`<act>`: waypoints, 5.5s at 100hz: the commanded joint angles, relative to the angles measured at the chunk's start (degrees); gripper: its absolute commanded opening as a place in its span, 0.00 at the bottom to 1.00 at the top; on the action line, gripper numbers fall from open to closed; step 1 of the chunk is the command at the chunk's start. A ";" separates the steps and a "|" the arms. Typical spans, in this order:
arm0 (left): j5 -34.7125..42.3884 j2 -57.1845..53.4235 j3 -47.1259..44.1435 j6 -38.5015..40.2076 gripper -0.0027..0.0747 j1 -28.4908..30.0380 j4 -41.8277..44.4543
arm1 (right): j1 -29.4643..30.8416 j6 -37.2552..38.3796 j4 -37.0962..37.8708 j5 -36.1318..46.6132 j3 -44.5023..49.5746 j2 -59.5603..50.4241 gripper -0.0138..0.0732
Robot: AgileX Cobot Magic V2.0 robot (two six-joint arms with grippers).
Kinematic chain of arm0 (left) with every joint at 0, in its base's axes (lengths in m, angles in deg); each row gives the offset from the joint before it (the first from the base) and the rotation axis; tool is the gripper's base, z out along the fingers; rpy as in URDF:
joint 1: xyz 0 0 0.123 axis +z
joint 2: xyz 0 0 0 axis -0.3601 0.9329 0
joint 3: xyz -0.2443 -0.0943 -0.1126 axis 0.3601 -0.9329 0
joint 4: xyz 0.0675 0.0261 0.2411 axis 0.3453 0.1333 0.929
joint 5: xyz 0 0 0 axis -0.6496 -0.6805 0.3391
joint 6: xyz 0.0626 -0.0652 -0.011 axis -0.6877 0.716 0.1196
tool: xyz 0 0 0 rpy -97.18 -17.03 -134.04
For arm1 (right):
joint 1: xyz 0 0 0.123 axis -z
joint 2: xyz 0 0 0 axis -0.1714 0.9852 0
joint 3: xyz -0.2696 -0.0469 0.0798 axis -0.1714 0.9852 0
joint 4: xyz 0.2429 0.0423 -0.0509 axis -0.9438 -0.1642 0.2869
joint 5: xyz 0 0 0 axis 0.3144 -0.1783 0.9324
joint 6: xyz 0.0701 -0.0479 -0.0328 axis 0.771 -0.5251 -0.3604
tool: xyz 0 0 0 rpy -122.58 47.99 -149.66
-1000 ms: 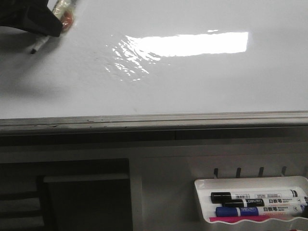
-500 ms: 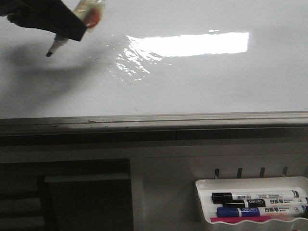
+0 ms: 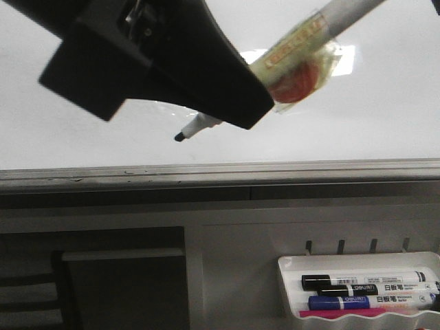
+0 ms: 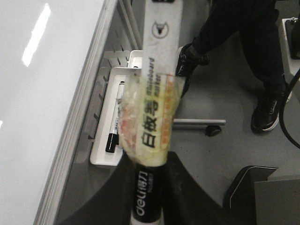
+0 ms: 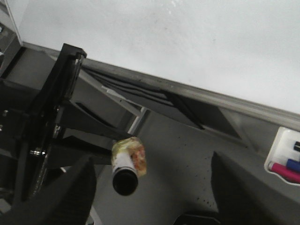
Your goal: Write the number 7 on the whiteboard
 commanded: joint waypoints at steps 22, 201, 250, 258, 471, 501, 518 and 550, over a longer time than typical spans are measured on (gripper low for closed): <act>7.53 -1.24 1.57 1.13 0.01 -3.98 -1.55 | -0.09 -3.76 -7.89 -7.77 -2.70 5.37 0.69; 21.10 -35.64 -16.93 1.13 0.76 36.39 -33.53 | -0.09 -35.20 -28.55 21.23 4.46 -5.28 0.09; 23.79 -37.01 -17.61 1.13 0.76 36.60 -33.65 | -12.77 -58.33 -45.55 29.29 1.26 12.90 0.09; 23.95 -37.01 -17.61 1.13 0.76 36.60 -33.65 | -15.05 -60.40 -46.85 31.76 -0.58 15.43 0.09; -15.76 -22.56 -11.44 -18.17 0.76 32.11 -35.67 | -16.57 -9.15 -1.09 13.83 -2.20 6.21 0.09; -4.37 -14.19 -6.33 -21.03 0.76 12.57 -24.75 | -16.57 -5.04 5.19 8.90 -7.54 7.95 0.09; 2.09 -9.64 -4.29 -21.03 0.73 6.02 -21.13 | -16.57 -5.04 5.19 8.75 -7.77 7.95 0.09; 7.91 -4.82 -2.47 -21.50 0.51 4.51 -20.76 | -16.57 -5.04 5.19 8.31 -7.77 7.95 0.09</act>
